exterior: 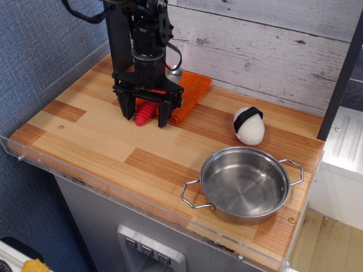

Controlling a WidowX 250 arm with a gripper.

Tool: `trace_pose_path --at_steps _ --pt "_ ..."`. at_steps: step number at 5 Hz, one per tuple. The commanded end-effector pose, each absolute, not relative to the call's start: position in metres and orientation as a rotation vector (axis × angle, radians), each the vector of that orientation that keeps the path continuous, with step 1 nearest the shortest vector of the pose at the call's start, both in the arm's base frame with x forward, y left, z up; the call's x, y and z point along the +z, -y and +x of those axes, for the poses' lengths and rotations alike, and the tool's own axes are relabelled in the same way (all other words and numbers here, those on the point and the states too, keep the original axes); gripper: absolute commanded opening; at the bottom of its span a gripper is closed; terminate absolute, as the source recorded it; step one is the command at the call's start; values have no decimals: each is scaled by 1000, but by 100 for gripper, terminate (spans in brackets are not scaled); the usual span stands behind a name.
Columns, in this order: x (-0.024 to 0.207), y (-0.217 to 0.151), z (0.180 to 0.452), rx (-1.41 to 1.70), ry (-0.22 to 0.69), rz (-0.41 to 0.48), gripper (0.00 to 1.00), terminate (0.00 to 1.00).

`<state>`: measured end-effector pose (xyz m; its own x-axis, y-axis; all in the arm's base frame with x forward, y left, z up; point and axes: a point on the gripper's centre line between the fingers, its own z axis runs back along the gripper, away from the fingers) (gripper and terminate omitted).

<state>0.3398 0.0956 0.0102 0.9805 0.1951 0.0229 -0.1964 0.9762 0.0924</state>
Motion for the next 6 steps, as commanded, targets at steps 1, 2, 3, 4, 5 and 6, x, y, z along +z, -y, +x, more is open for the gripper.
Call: trace_pose_path --at_steps 1,2,3,4,5,6 --pt "12 -106 342 187 3 83 0 0" --pt "12 -103 342 179 -10 86 0 0" --pt "16 -100 340 174 -5 82 0 0" --pt "30 -93 336 174 -2 96 0 0" --pt "77 -92 322 208 107 141 0 0" --pt "87 -97 314 236 145 120 0 0"
